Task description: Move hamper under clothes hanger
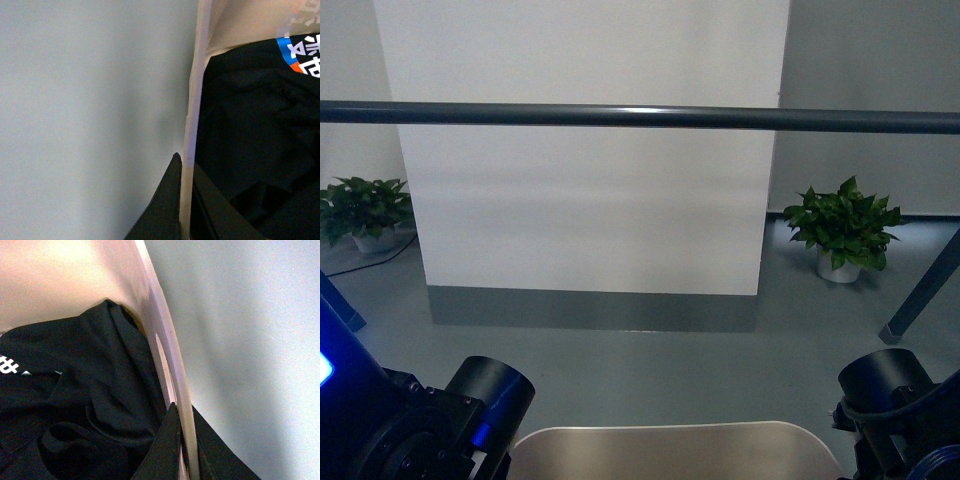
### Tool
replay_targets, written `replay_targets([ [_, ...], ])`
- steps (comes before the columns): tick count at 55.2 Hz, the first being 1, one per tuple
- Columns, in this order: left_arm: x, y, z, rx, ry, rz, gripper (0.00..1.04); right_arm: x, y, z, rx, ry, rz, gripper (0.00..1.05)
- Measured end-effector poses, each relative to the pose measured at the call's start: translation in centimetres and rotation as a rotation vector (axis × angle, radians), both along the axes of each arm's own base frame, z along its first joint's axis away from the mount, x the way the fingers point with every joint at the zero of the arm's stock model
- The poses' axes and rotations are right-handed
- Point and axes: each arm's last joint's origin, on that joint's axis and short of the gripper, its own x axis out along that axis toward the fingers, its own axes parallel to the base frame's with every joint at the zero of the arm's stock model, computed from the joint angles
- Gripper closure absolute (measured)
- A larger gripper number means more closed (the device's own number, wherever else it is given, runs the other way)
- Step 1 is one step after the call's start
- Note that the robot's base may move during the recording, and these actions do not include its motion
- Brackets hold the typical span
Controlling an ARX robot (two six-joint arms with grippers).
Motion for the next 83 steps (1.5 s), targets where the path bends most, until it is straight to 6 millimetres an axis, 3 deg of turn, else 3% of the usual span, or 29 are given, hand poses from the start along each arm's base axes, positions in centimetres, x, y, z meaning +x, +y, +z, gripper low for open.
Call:
replay_targets([
  [4, -0.1, 0.0, -0.1, -0.009, 0.012, 0.000, 1.00, 0.2, 0.1, 0.0, -0.006, -0.003, 0.013, 1.02],
  [7, -0.4, 0.1, -0.2, -0.008, 0.019, -0.004, 0.91, 0.3, 0.2, -0.2, -0.013, -0.005, 0.020, 1.01],
  [14, -0.3, 0.5, -0.1, -0.004, -0.004, 0.014, 0.67, 0.4, 0.1, -0.1, -0.030, -0.022, -0.024, 0.79],
  [21, 0.2, 0.6, 1.0, 0.009, -0.063, 0.021, 0.51, 0.6, -0.4, 0.3, -0.040, -0.046, -0.064, 0.62],
  [25, 0.8, 0.6, 3.2, 0.063, -0.141, 0.003, 0.37, 1.2, -0.8, 2.0, -0.055, -0.098, -0.082, 0.48],
  [35, 2.3, -0.1, 10.1, 0.051, -0.342, -0.043, 0.05, 2.3, -1.5, 9.2, -0.042, -0.312, -0.122, 0.15],
  [40, 2.4, -0.3, 12.2, 0.017, -0.402, -0.049, 0.07, 2.3, -1.7, 10.9, -0.040, -0.359, -0.134, 0.06],
  [50, 2.3, -0.9, 15.5, -0.049, -0.517, -0.065, 0.07, 2.5, -1.8, 14.0, -0.039, -0.509, -0.163, 0.08],
  [52, 2.3, -0.9, 15.4, -0.070, -0.613, -0.088, 0.12, 2.5, -1.8, 14.3, -0.031, -0.525, -0.154, 0.08],
  [56, 0.9, -0.2, 14.7, -0.114, -0.826, -0.110, 0.26, 1.9, -1.9, 14.0, 0.017, -0.717, 0.024, 0.19],
  [59, -1.2, 1.1, 13.9, -0.126, -0.921, -0.107, 0.36, 0.1, -2.0, 13.4, -0.016, -0.856, 0.145, 0.30],
  [67, -5.5, 3.7, 14.8, -0.128, -1.038, -0.083, 0.61, -4.8, -2.6, 14.8, -0.109, -1.052, 0.205, 0.55],
  [72, -8.1, 4.8, 15.4, -0.131, -1.059, -0.085, 0.79, -7.5, -3.0, 15.8, -0.131, -1.088, 0.213, 0.72],
  [83, -11.4, 5.9, 14.8, -0.132, -1.029, -0.092, 1.03, -11.0, -4.1, 14.9, -0.137, -1.048, 0.221, 0.97],
])
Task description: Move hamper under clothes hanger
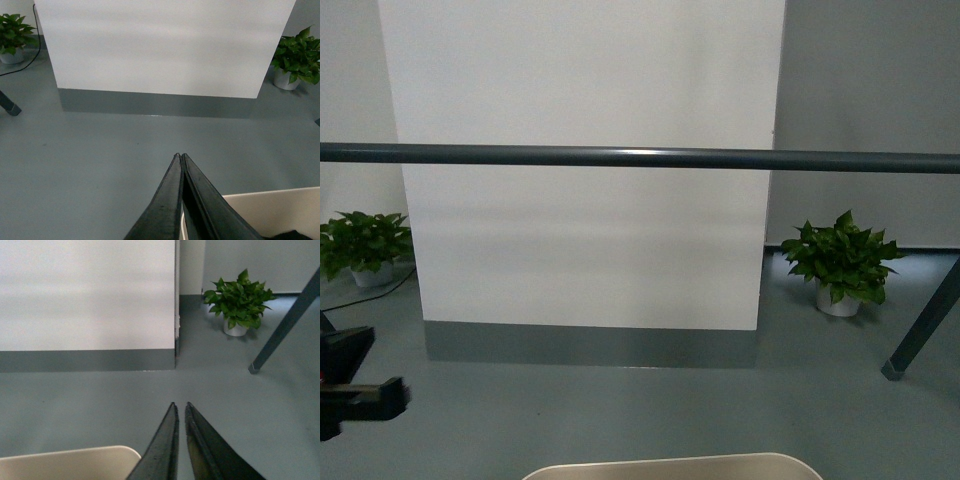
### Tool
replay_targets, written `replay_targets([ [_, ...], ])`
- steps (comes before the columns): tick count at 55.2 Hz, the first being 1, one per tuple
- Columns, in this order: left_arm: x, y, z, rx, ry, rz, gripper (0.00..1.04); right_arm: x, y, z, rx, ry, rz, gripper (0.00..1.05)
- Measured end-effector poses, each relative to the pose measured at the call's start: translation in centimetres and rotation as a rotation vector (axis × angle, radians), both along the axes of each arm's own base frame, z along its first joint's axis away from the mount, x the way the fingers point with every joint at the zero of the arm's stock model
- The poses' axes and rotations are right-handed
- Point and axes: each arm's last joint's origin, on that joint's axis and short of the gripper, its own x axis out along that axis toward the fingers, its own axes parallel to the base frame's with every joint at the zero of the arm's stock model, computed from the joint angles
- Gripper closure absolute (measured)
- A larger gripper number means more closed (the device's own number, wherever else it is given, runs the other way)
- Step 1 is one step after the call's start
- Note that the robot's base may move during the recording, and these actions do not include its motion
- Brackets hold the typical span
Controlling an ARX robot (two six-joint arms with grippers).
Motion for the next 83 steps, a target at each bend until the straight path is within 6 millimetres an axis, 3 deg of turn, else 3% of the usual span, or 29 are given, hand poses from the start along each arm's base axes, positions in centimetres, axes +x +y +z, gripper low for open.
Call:
replay_targets([
  [3, -0.8, 0.3, 0.0, 0.002, -0.002, 0.001, 1.01, -0.9, -0.1, -0.1, -0.003, 0.005, -0.006, 1.04],
  [35, -8.7, 3.0, 0.2, 0.005, -0.004, 0.008, 1.01, -9.3, -0.1, 0.2, -0.004, -0.002, -0.003, 1.03],
  [57, -11.5, 3.0, 0.4, 0.006, -0.010, 0.005, 1.01, -12.3, -0.1, 0.3, -0.004, -0.007, -0.003, 1.03],
  [83, -13.4, 3.0, 1.1, 0.007, -0.034, 0.005, 1.01, -14.3, -0.1, 0.7, -0.004, -0.019, -0.003, 1.03],
])
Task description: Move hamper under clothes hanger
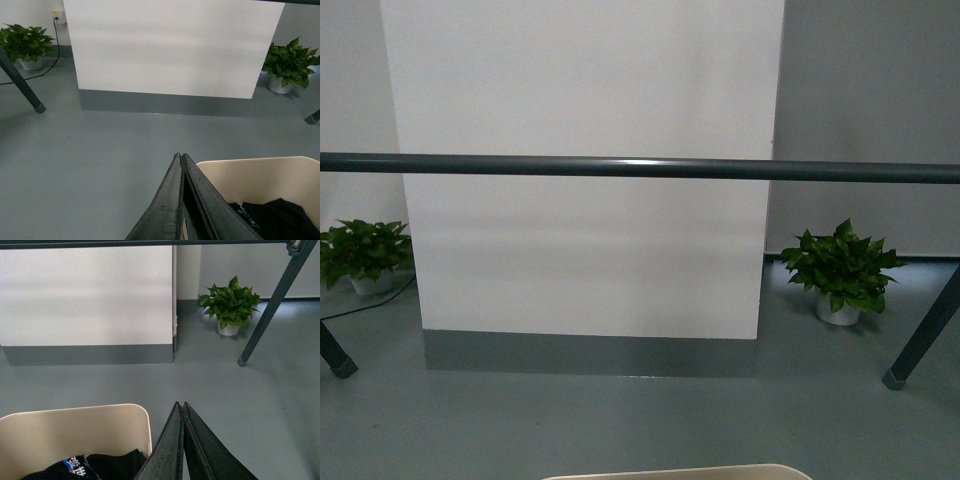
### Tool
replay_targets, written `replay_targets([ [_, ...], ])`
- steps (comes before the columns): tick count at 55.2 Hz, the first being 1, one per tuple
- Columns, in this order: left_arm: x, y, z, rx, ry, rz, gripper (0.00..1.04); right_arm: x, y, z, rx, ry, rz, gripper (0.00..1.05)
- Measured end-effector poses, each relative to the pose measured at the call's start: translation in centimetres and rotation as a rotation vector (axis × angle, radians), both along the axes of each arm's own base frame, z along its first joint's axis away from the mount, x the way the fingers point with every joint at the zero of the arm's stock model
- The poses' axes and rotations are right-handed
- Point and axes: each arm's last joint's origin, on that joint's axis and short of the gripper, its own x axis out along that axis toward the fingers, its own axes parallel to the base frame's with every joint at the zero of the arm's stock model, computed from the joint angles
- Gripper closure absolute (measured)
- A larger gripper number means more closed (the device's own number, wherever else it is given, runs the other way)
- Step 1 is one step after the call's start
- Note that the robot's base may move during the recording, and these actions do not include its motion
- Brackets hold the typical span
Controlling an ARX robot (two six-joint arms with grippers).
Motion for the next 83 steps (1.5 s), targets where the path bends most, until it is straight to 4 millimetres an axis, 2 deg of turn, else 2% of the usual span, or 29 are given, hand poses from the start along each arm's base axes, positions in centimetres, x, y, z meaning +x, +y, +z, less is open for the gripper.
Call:
replay_targets([
  [58, -2.2, 0.0, 0.1, 0.000, -0.006, 0.000, 1.01, -2.2, 0.0, 0.2, 0.000, -0.011, 0.000, 1.03],
  [67, -3.2, 0.0, -0.2, 0.000, 0.005, 0.000, 1.01, -3.0, 0.0, -0.3, 0.000, 0.026, 0.000, 1.03],
  [83, -3.3, 0.0, -0.2, 0.000, 0.000, 0.000, 1.01, -3.3, 0.0, -0.1, 0.000, -0.005, 0.003, 1.03],
])
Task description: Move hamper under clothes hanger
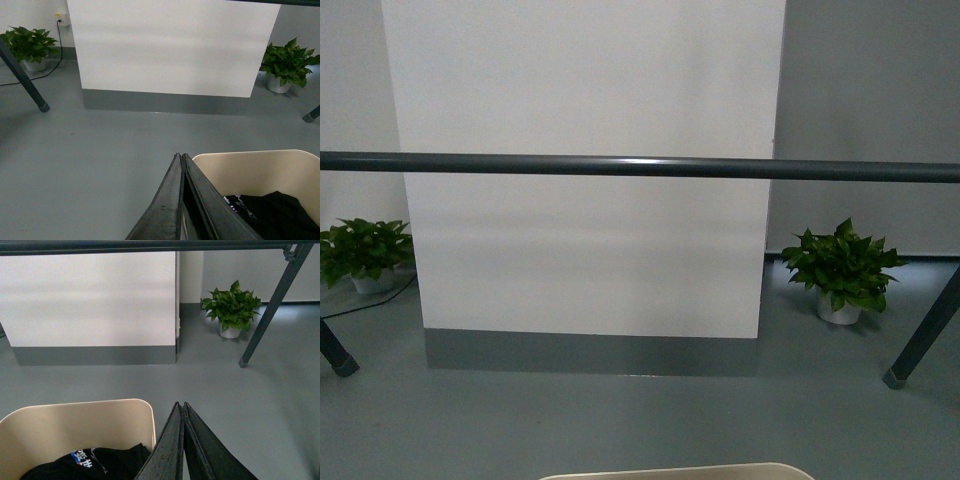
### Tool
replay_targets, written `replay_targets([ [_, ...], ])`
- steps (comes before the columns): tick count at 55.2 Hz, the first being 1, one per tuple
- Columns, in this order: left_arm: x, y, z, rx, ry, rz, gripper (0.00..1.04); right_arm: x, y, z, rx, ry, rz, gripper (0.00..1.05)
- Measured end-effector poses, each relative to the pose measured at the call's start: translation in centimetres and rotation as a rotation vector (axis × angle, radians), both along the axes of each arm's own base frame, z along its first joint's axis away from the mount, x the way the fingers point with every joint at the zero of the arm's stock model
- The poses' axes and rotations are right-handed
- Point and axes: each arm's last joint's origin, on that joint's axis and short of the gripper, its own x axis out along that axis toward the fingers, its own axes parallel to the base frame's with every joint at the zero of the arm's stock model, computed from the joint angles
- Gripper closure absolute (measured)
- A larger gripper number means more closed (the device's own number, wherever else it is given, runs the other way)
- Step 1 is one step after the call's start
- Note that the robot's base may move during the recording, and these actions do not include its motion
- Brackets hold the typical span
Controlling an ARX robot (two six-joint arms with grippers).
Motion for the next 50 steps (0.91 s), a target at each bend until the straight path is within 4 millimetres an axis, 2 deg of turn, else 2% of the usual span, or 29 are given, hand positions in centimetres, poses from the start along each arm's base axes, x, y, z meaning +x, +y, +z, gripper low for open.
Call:
replay_targets([
  [13, 0.00, 0.00, 0.00, 0.000, 0.000, 0.000, 1.01, 0.00, 0.00, 0.00, -0.001, 0.000, 0.000, 1.02],
  [18, 0.00, 0.00, 0.00, -0.001, 0.000, 0.000, 1.01, 0.00, 0.00, 0.00, -0.002, 0.000, 0.000, 0.91],
  [20, 0.00, 0.00, 0.00, 0.000, 0.000, 0.000, 0.97, 0.00, 0.00, 0.00, -0.002, 0.000, 0.000, 0.86],
  [42, 0.00, 0.00, 0.00, 0.000, 0.000, 0.000, 0.17, 0.00, 0.00, 0.00, -0.002, 0.000, 0.000, 0.07],
  [45, 0.00, 0.00, 0.00, 0.000, 0.000, 0.000, 0.05, 0.00, 0.00, 0.00, -0.002, 0.000, 0.000, 0.08],
  [50, 0.00, 0.00, 0.00, 0.001, 0.000, 0.000, 0.07, 0.00, 0.00, 0.00, -0.002, 0.000, 0.000, 0.08],
])
